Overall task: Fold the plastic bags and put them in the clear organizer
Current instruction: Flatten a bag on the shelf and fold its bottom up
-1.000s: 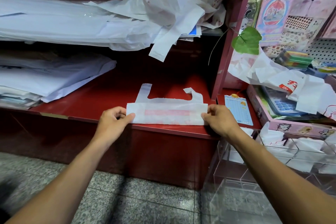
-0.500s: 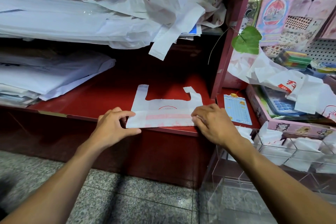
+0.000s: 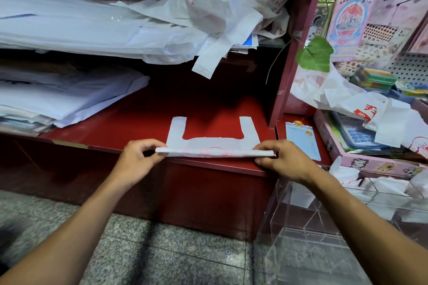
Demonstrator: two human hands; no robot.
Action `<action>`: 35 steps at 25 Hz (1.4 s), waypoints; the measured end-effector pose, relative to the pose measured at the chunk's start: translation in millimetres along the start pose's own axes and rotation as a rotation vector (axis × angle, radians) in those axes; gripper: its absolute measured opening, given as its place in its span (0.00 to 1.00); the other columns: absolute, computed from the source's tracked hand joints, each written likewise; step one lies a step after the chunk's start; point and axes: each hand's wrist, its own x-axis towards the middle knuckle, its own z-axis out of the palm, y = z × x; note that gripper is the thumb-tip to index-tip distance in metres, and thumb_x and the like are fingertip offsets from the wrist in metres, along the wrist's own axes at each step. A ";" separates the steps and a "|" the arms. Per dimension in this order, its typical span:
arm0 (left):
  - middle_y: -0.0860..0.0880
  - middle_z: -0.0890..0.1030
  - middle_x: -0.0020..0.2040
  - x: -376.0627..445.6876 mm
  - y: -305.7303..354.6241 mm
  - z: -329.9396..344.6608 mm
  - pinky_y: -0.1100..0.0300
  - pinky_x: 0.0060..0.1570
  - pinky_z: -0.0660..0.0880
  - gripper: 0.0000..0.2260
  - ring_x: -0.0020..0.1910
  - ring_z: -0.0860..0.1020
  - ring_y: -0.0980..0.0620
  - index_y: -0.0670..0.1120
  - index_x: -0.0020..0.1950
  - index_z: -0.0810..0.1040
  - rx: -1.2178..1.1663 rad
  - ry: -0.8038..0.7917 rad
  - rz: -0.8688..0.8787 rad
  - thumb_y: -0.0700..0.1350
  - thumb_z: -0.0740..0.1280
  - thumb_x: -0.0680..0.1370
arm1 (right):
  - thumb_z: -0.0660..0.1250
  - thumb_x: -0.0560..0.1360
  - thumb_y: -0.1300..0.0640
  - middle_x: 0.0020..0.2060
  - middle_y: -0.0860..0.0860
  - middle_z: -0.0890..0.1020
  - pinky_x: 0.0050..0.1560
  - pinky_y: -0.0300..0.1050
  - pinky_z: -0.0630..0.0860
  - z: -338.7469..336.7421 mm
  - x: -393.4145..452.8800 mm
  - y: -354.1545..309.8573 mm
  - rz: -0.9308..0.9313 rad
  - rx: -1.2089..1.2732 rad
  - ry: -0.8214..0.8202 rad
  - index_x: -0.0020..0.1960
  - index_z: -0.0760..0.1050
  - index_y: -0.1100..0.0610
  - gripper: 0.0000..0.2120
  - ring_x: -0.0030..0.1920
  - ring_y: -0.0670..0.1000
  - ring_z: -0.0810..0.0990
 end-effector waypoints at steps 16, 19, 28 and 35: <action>0.56 0.73 0.41 4.4 1.5 11.9 0.53 0.55 0.65 0.19 0.45 0.74 0.54 0.61 0.55 0.80 0.417 -0.089 0.034 0.55 0.79 0.66 | 0.64 0.77 0.60 0.55 0.51 0.74 0.46 0.51 0.75 28.8 12.3 -10.1 0.078 -0.399 0.309 0.57 0.76 0.54 0.10 0.50 0.57 0.75; 0.58 0.74 0.48 3.0 -3.2 11.8 0.51 0.57 0.67 0.18 0.51 0.71 0.53 0.55 0.54 0.82 0.484 -0.043 0.102 0.48 0.81 0.66 | 0.60 0.80 0.46 0.61 0.49 0.77 0.54 0.51 0.72 25.5 5.8 -6.2 0.039 -0.468 0.153 0.61 0.77 0.52 0.15 0.55 0.54 0.72; 0.59 0.76 0.52 -1.3 -14.3 7.7 0.48 0.53 0.72 0.22 0.49 0.69 0.54 0.52 0.61 0.82 0.467 -0.065 0.233 0.41 0.79 0.68 | 0.75 0.68 0.40 0.64 0.45 0.69 0.63 0.50 0.69 6.4 -2.8 -2.4 0.016 -0.433 -0.069 0.73 0.68 0.49 0.37 0.59 0.49 0.66; 0.59 0.80 0.49 2.7 -17.1 6.2 0.65 0.56 0.67 0.12 0.49 0.74 0.51 0.54 0.48 0.85 0.295 -0.003 0.164 0.37 0.75 0.72 | 0.74 0.69 0.38 0.57 0.41 0.77 0.58 0.49 0.73 6.2 -1.9 13.2 -0.042 -0.252 -0.014 0.59 0.78 0.45 0.22 0.55 0.49 0.73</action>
